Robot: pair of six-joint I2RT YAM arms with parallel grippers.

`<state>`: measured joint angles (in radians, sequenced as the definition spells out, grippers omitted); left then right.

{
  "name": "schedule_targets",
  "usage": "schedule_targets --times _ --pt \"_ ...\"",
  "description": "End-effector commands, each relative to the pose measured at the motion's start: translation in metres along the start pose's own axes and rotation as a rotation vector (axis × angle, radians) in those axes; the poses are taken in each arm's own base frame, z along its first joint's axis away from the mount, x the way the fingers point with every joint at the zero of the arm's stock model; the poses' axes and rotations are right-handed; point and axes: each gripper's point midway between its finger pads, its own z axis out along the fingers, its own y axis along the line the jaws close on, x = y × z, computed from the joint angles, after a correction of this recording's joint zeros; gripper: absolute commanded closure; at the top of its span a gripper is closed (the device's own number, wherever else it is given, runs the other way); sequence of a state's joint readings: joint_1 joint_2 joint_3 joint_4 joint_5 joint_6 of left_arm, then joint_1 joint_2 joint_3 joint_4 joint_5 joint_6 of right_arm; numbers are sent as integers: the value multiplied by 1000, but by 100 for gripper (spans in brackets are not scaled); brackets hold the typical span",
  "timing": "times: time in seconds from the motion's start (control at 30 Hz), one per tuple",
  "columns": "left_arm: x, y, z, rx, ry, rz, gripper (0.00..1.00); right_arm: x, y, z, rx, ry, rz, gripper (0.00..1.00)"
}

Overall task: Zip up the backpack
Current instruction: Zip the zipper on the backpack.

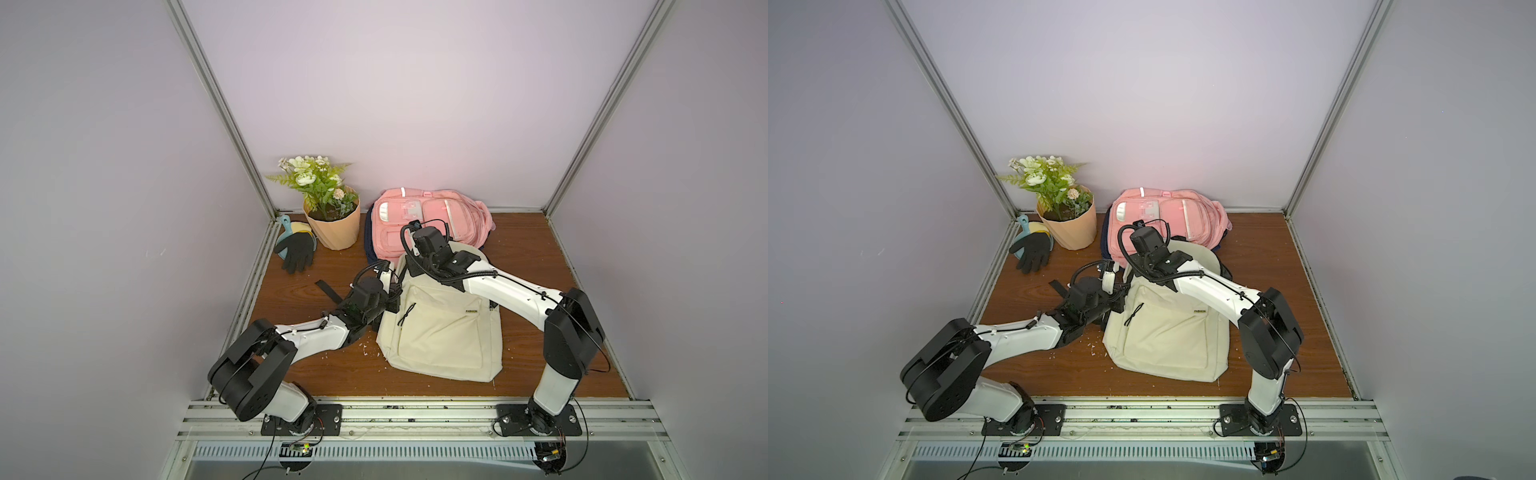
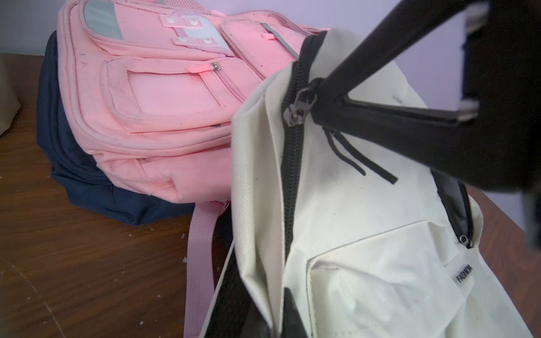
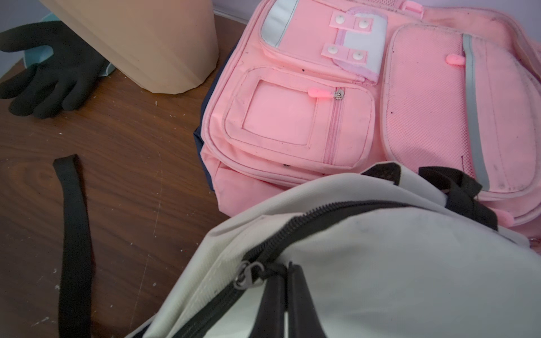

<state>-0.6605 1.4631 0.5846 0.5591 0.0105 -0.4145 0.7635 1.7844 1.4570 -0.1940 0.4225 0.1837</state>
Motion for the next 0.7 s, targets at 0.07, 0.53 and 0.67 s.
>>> schedule_targets --times 0.07,0.53,0.67 --pt "11 7 -5 -39 27 5 100 -41 -5 -17 -72 -109 54 100" --pt "-2 0 -1 -20 8 10 100 21 52 -31 -323 -18 18 100" --pt "4 2 -1 -21 17 5 100 -18 35 -40 -234 -94 40 100"
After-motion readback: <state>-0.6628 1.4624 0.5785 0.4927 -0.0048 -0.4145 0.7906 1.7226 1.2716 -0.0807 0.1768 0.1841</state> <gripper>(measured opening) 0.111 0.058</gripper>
